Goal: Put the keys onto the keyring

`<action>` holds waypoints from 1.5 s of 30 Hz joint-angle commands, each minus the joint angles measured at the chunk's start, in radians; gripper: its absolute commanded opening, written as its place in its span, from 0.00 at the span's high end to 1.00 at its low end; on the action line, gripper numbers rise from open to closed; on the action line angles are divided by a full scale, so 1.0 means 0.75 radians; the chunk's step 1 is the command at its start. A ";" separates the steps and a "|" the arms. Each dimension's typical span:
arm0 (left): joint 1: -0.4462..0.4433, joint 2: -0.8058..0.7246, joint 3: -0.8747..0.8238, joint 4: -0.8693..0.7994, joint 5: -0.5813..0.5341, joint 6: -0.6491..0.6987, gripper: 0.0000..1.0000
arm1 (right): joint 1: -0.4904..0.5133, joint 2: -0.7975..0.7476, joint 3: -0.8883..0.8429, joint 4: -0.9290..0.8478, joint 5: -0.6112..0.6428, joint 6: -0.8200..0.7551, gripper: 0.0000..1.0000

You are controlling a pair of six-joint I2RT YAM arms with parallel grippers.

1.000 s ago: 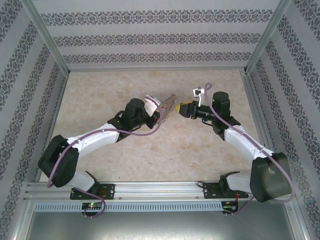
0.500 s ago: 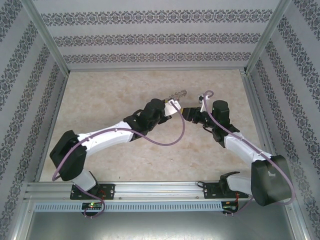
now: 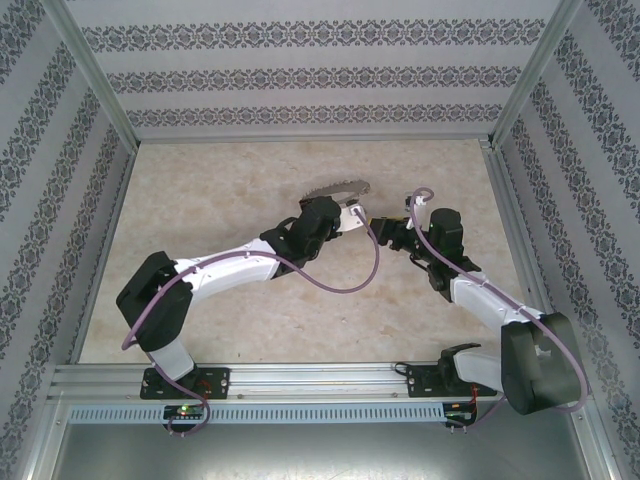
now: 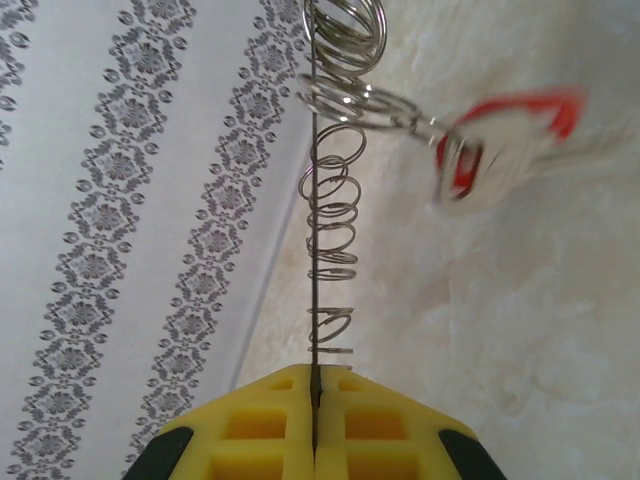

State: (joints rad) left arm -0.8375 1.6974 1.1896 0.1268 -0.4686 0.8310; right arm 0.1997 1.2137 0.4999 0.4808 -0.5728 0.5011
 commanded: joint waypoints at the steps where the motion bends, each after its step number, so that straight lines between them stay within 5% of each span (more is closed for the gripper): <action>1: 0.010 -0.037 0.056 0.047 -0.015 0.047 1.00 | -0.011 0.023 -0.009 0.113 -0.086 -0.072 0.35; 26: 0.024 -0.176 0.140 -0.141 0.156 0.001 1.00 | -0.031 0.240 0.124 0.392 -0.499 -0.123 0.32; 45: 0.025 -0.222 0.134 -0.190 0.202 -0.050 1.00 | -0.036 0.335 0.238 0.469 -0.530 -0.068 0.33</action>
State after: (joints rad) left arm -0.8291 1.5726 1.2701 -0.0166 -0.3271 0.8192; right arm 0.1848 1.4578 0.6502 0.7773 -0.9337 0.4427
